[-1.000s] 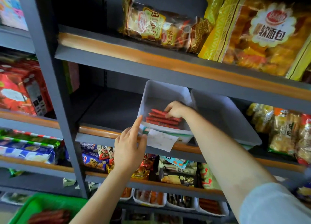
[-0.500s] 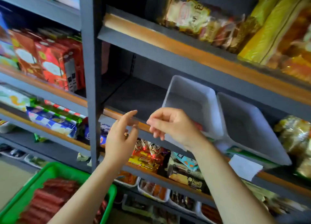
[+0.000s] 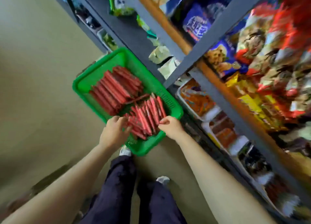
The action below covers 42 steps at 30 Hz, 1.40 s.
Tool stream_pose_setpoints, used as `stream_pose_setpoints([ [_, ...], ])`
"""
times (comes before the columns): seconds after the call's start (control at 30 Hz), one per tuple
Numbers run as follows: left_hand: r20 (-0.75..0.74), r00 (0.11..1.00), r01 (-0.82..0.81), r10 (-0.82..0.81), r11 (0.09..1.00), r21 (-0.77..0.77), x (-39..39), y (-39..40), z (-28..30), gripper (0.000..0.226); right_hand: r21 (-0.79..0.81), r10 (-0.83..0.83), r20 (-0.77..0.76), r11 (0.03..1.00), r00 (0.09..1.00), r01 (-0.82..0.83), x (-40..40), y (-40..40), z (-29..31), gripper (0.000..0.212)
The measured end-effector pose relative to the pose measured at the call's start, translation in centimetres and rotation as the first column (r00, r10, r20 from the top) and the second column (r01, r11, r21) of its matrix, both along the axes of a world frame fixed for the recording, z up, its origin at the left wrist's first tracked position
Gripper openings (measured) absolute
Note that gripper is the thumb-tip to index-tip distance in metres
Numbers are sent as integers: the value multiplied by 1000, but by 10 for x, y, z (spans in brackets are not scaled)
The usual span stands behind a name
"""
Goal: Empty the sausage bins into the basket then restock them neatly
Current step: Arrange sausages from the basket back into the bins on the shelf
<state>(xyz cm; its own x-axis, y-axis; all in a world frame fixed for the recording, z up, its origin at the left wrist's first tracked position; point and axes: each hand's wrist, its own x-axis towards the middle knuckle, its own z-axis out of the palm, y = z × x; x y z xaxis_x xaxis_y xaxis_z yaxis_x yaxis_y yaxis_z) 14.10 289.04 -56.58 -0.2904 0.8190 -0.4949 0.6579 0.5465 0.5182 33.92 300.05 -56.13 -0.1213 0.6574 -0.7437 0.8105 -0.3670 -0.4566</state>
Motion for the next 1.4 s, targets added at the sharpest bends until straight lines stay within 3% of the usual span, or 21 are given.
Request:
stream_pose_setpoints([
  [0.17, -285, 952, 130, -116, 991, 32, -20, -35, -79, 84, 176, -47, 184, 984, 982, 14, -37, 0, -81, 61],
  [0.37, -322, 931, 226, -172, 964, 138, -27, -53, -111, 109, 317, -41, 410, 943, 911, -101, -64, 3, -122, 111],
  [0.5, -333, 922, 239, -197, 967, 92, -25, -56, -117, 110, 213, -1, 525, 968, 851, -130, -69, 3, -128, 142],
  [0.6, -352, 911, 252, -216, 966, 57, -25, -56, -118, 110, 114, 6, 521, 990, 853, -77, -68, 16, -131, 127],
  [0.87, -368, 905, 241, -215, 970, 27, -22, -52, -111, 111, 184, -83, 351, 983, 933, 18, -62, 24, -122, 64],
  [1.13, -290, 943, 181, -165, 983, 29, -21, -42, -94, 103, 160, -80, 268, 986, 960, 38, -54, 26, -96, 41],
  [1.3, -124, 992, -18, 19, 1000, 2, -14, -23, -64, 80, 201, -232, 143, 959, 962, 201, -46, 17, -63, 37],
  [1.37, 107, 978, -172, 177, 984, -52, -8, -9, -43, 63, 196, -294, 15, 938, 956, 286, -48, 15, -39, 33],
  [1.4, 271, 916, -275, 296, 955, -115, -4, -1, -28, 56, 190, -310, -65, 929, 949, 317, -50, 14, -23, 30],
])
